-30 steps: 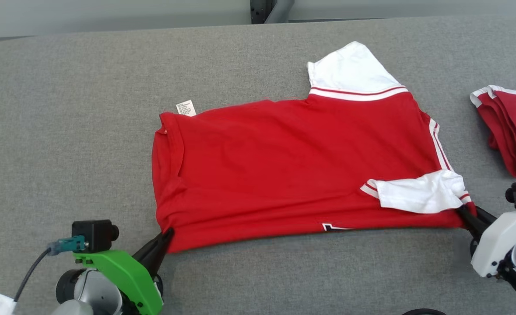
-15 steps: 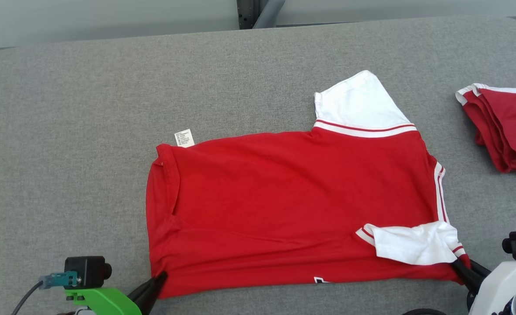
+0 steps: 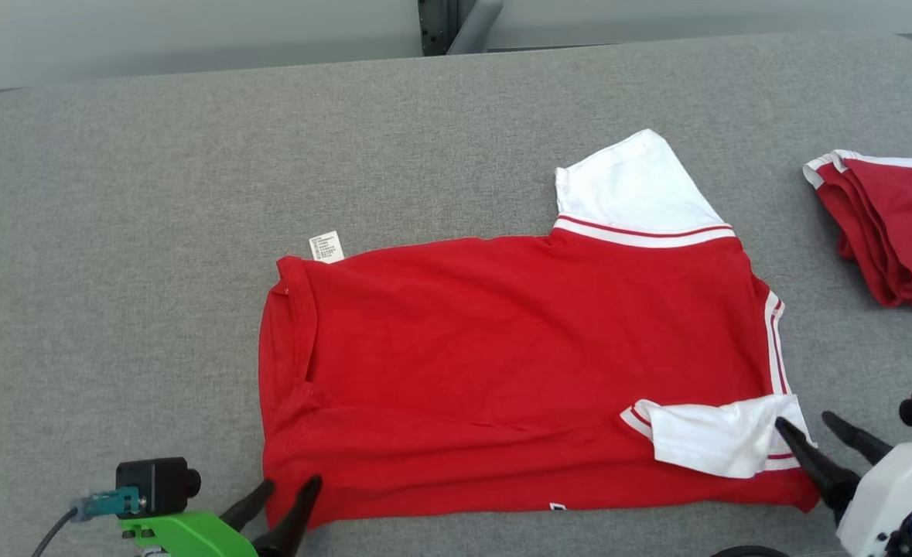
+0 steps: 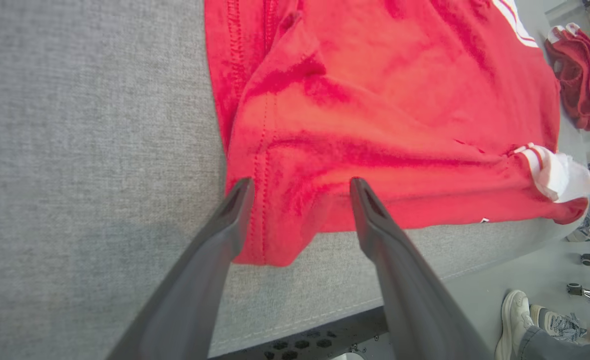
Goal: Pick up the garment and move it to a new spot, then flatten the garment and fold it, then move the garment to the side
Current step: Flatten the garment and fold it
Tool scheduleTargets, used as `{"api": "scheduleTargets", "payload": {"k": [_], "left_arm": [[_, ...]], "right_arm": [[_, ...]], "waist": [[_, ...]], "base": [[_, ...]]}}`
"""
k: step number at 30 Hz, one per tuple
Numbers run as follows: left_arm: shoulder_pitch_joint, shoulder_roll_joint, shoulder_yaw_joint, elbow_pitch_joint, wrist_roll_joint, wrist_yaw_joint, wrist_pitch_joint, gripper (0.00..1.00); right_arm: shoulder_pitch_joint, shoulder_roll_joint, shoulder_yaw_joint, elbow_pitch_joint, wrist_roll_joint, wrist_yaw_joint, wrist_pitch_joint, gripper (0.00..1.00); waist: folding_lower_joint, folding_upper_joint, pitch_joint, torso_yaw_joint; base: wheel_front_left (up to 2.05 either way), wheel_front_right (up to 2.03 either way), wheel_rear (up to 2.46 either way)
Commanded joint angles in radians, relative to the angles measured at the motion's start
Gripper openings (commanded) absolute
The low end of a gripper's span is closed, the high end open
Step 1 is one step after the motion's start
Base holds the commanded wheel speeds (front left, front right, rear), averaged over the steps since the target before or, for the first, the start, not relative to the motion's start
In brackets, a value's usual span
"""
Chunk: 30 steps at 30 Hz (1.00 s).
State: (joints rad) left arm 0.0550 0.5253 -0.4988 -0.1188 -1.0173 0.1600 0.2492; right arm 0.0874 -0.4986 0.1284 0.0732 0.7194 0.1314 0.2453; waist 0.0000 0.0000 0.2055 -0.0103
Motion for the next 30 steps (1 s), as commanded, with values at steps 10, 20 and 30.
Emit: {"api": "scheduleTargets", "payload": {"k": [10, 20, 30], "left_arm": [[-0.273, 0.081, 0.043, -0.129, 0.073, 0.029, 0.115, 1.00], [-0.673, -0.052, -0.056, 0.122, 0.150, 0.004, 0.247, 1.00], [-0.778, -0.124, -0.131, 0.310, 0.181, -0.064, 0.261, 1.00]], "right_arm": [[-0.235, -0.131, -0.112, -0.122, -0.012, -0.001, 0.124, 1.00], [-0.689, -0.091, 0.054, 0.081, -0.092, -0.001, 0.165, 1.00], [-0.954, -0.062, 0.213, 0.379, -0.130, -0.001, 0.128, 1.00]], "waist": [[0.0000, 0.0000, 0.118, 0.039], [0.0000, 0.0000, 0.280, 0.063], [0.0000, 0.0000, 0.323, 0.111]], "base": [[0.00, 0.00, 0.00], [0.00, 0.00, 0.00], [0.00, 0.00, 0.00]]}}
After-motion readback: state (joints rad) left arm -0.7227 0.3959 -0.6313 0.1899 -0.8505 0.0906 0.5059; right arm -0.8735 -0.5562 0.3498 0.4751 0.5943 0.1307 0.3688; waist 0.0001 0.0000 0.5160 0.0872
